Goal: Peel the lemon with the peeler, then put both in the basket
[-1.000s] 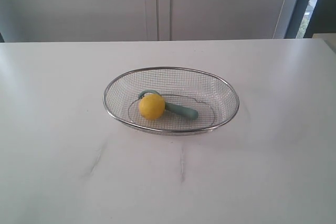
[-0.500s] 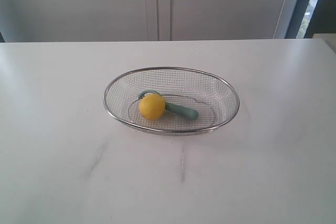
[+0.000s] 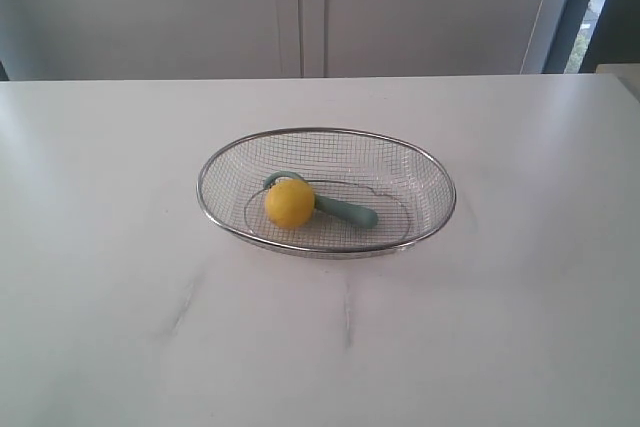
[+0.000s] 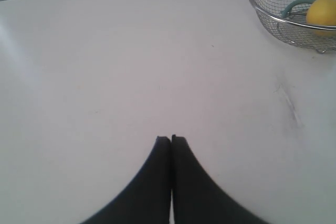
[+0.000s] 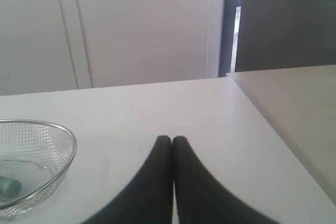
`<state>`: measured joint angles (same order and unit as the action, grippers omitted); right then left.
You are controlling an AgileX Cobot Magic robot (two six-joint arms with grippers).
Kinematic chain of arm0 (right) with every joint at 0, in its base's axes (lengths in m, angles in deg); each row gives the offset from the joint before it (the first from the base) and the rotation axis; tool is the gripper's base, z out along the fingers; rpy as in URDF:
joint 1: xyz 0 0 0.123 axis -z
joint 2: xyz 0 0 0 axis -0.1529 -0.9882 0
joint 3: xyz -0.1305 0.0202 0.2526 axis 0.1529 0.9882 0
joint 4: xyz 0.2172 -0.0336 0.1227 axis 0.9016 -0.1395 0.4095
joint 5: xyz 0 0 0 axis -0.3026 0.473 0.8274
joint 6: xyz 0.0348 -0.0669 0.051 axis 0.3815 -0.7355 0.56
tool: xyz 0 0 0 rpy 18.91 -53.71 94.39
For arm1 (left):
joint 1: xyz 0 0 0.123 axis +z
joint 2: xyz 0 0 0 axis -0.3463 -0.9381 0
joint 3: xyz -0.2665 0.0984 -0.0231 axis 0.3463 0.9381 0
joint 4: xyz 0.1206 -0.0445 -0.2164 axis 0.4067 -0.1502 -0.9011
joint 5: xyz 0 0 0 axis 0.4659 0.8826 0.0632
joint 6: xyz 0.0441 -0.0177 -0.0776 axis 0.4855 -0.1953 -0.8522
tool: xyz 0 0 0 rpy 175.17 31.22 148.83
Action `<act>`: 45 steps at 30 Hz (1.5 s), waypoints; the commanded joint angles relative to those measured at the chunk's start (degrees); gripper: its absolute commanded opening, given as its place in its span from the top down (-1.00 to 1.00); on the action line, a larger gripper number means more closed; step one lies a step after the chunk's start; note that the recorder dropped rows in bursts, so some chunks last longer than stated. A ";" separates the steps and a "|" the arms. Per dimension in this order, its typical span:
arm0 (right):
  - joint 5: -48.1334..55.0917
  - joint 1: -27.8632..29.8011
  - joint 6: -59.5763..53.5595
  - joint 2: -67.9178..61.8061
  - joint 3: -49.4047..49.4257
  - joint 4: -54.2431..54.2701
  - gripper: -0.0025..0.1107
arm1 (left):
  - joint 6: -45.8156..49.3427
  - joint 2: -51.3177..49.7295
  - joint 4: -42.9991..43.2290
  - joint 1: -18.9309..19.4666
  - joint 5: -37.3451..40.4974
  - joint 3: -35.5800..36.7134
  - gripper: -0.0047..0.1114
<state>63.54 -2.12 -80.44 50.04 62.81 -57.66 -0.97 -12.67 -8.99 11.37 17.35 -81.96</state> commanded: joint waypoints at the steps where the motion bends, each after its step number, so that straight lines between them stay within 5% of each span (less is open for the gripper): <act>1: 0.14 1.39 -0.60 4.59 4.20 0.28 0.96 | 0.00 0.24 -0.61 -0.47 0.17 0.23 0.92; 9: 0.55 1.39 -0.84 4.59 10.99 0.06 0.96 | 0.00 0.24 -0.61 -0.47 0.16 0.23 0.92; 45: 3.55 -4.33 -0.61 4.59 10.99 0.29 0.96 | 0.00 0.24 -0.61 -0.47 0.16 0.23 0.92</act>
<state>67.13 -6.12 -80.68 54.29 73.49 -57.43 -0.97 -12.67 -8.99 11.37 17.35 -81.96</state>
